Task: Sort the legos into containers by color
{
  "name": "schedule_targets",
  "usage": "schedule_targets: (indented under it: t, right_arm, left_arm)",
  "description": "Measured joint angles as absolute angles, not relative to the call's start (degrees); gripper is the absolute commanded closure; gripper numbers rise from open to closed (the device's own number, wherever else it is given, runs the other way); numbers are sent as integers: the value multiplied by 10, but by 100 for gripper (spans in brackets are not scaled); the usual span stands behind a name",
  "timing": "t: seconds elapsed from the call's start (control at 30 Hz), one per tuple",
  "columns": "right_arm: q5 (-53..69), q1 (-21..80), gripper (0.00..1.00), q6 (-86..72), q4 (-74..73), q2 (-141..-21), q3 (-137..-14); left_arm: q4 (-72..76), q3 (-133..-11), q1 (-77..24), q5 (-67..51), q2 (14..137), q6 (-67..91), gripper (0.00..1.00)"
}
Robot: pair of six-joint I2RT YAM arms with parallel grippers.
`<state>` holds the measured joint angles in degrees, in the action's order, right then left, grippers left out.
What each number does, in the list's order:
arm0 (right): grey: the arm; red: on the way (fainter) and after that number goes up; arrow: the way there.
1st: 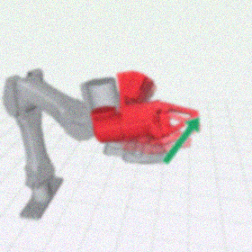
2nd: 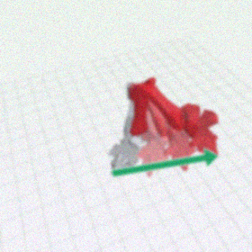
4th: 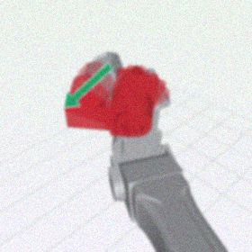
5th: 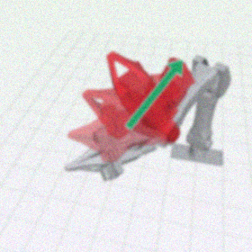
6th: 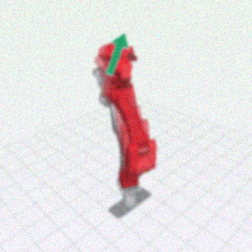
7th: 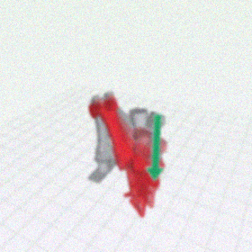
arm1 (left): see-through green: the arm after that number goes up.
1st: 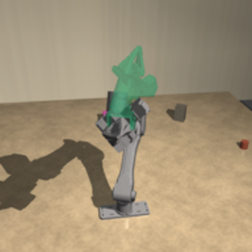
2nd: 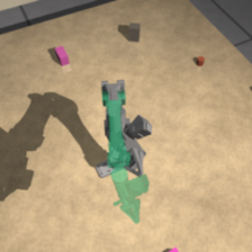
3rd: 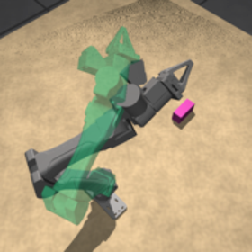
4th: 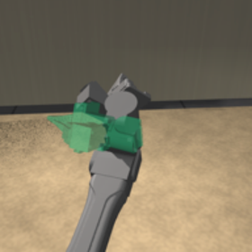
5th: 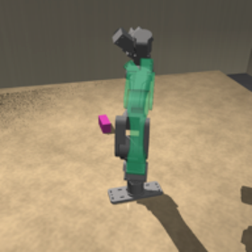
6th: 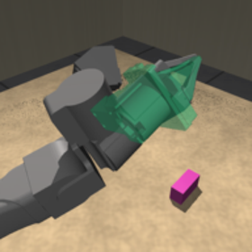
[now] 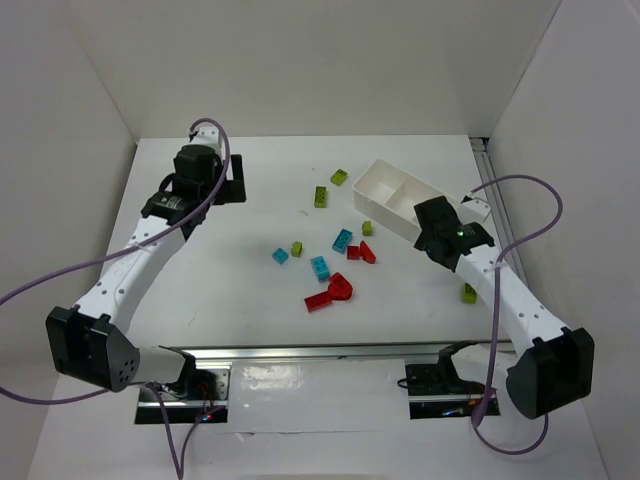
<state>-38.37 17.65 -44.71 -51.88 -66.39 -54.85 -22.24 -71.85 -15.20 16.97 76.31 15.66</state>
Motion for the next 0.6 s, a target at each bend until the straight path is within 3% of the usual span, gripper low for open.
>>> schedule_targets:
  t: [0.37, 0.6]
  right_arm:
    - [-383, 168, 0, -526, -531, -631, -531]
    - [-343, 142, 0, -586, -547, -641, -516]
  left_arm:
    - [-246, -736, -162, 109, 791, 169, 0]
    - [-296, -821, -166, 48, 855, 168, 0]
